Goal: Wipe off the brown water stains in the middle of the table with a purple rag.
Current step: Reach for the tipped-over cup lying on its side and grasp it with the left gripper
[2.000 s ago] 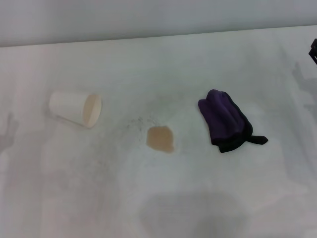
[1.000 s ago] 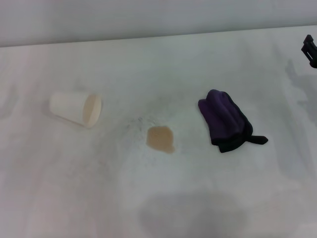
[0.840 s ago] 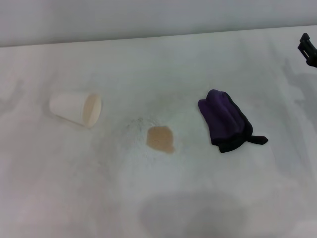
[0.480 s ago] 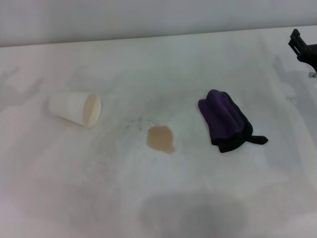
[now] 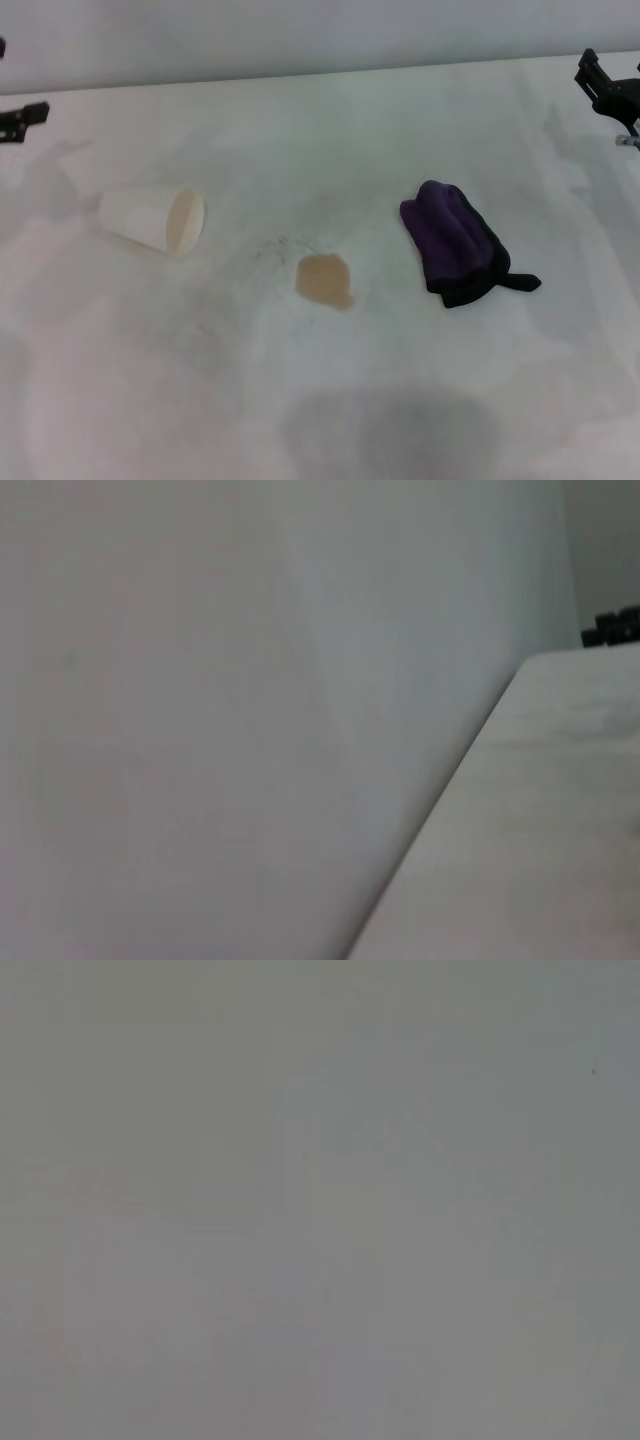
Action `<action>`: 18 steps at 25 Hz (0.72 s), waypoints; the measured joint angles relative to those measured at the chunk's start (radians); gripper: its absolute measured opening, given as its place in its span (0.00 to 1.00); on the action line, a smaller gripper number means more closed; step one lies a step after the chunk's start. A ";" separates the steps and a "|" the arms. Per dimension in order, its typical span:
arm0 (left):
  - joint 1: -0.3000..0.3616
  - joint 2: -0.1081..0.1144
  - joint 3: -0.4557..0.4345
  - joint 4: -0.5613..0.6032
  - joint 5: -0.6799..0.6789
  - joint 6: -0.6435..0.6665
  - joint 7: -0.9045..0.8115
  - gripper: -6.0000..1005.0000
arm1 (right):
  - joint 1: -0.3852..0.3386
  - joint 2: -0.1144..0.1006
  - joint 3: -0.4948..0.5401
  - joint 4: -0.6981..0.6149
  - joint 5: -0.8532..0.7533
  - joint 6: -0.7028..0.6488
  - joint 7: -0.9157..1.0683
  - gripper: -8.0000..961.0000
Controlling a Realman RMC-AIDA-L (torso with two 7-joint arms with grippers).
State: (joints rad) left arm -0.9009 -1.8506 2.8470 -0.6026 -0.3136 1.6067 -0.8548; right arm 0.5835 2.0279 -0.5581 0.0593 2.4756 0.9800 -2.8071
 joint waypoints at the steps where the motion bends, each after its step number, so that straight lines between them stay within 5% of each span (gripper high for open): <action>1: 0.000 0.000 0.000 0.000 0.000 0.000 0.000 0.89 | 0.001 0.000 0.000 -0.001 0.000 0.000 0.000 0.88; 8: -0.100 -0.022 0.001 -0.031 0.148 -0.064 0.104 0.89 | 0.004 0.000 0.021 -0.007 0.002 -0.001 0.000 0.88; 14: -0.209 -0.106 0.002 -0.058 0.419 -0.205 0.178 0.89 | 0.017 0.000 0.093 0.001 0.001 0.003 0.000 0.88; 18: -0.264 -0.134 0.001 -0.078 0.538 -0.217 0.185 0.89 | 0.028 0.000 0.093 0.003 0.001 -0.002 0.000 0.88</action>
State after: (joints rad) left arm -1.1648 -1.9842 2.8485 -0.6809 0.2246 1.3895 -0.6695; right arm 0.6112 2.0280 -0.4650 0.0619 2.4762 0.9775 -2.8071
